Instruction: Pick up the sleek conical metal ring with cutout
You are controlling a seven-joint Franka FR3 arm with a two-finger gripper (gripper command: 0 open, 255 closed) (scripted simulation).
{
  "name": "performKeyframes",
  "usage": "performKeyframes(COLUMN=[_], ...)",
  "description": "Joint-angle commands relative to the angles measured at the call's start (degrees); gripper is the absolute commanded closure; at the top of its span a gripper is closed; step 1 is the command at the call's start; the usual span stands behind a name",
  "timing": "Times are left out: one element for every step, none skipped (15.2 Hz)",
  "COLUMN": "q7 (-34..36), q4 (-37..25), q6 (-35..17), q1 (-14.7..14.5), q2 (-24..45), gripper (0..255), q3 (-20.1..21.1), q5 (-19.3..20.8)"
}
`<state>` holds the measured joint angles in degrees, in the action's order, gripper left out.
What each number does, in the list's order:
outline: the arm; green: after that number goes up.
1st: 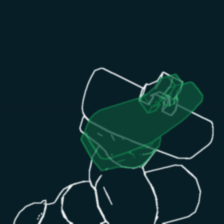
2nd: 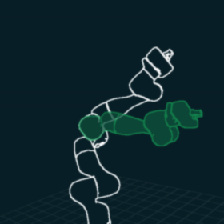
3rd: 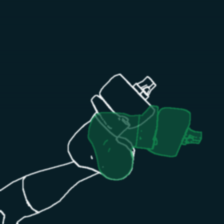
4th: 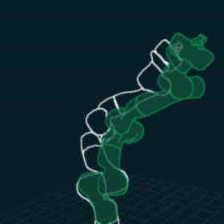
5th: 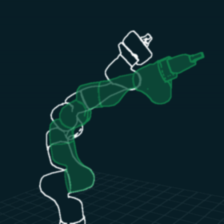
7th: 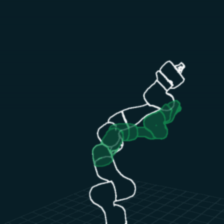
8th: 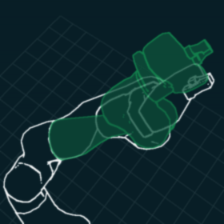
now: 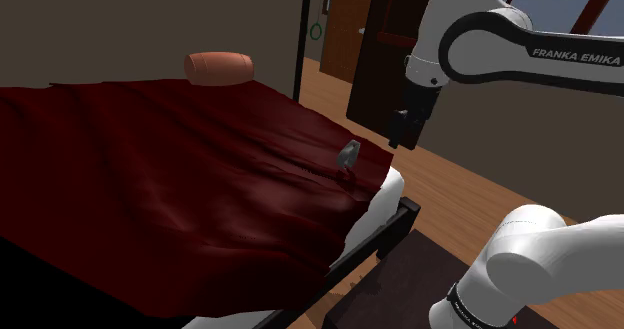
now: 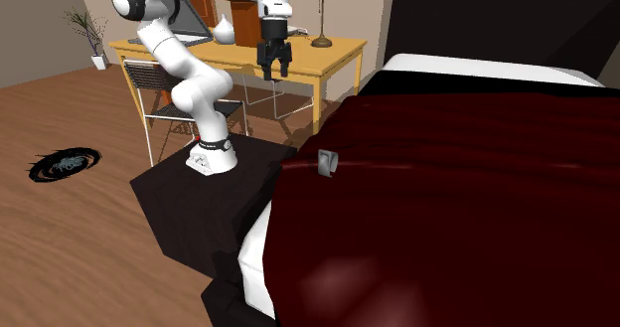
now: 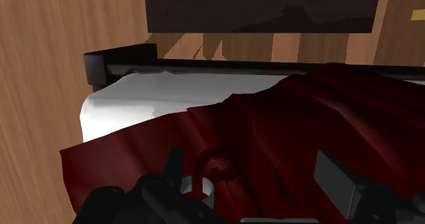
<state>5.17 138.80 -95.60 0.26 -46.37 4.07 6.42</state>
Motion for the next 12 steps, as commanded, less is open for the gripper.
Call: performKeyframes(q7=[0.0,0.7,1.4,2.2,2.9,3.6,4.4,5.2,5.9,6.8,7.6,8.4], q4=[0.0,1.1,2.0,2.9,3.7,4.4,5.0,5.4,5.8,6.1,6.3,6.4], q6=[0.0,-2.5,-5.0,-7.6,-10.1,-12.6,-15.2,-17.7,-20.2,-22.7,-25.2,-27.7], q1=[0.0,0.3,0.6,1.0,1.3,1.7,2.1,2.5,2.9,3.3,3.8,4.2], q2=[0.0,0.9,1.9,3.0,4.2,5.5,6.9,8.4,10.0,11.7,13.5,15.3], gripper=[0,0,0,0,0,0,0,0,0,0,0,0], q3=[0.0,0.0,0.0,0.0,0.0,0.0,0.0,0.1,0.1,0.1,0.2,0.2], q5=[0.0,0.1,0.3,0.4,0.6,0.8,1.0,1.2,1.5,1.8,2.2,2.5])
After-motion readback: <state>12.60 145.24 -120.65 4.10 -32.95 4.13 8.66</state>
